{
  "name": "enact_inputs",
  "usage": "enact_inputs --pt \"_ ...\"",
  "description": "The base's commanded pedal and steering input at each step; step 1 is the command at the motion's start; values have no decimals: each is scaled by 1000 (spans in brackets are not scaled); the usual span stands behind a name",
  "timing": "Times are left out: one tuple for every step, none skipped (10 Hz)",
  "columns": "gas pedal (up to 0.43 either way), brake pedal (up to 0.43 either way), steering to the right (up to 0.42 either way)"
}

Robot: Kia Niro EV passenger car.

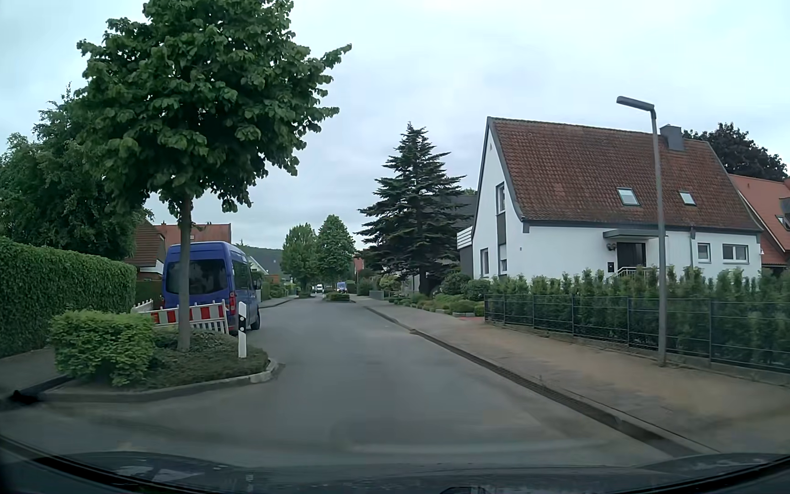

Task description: Follow the waypoints while adhering to traffic rules and regulations

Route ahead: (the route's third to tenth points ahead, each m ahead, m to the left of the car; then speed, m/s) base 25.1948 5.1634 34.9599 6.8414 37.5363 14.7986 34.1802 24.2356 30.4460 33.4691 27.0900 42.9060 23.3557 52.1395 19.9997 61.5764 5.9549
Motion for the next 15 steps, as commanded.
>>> enact_inputs --pt "138 0 -22" --pt "138 0 -29" --pt "138 0 -39" --pt "138 0 -48" --pt "138 0 -51" --pt "138 0 -51" --pt "138 0 -52" --pt "138 0 -53" --pt "138 0 -54" --pt "138 0 -57" --pt "138 0 -60" --pt "138 0 -60" --pt "138 0 -65" --pt "138 0 -70" --pt "138 0 -73"
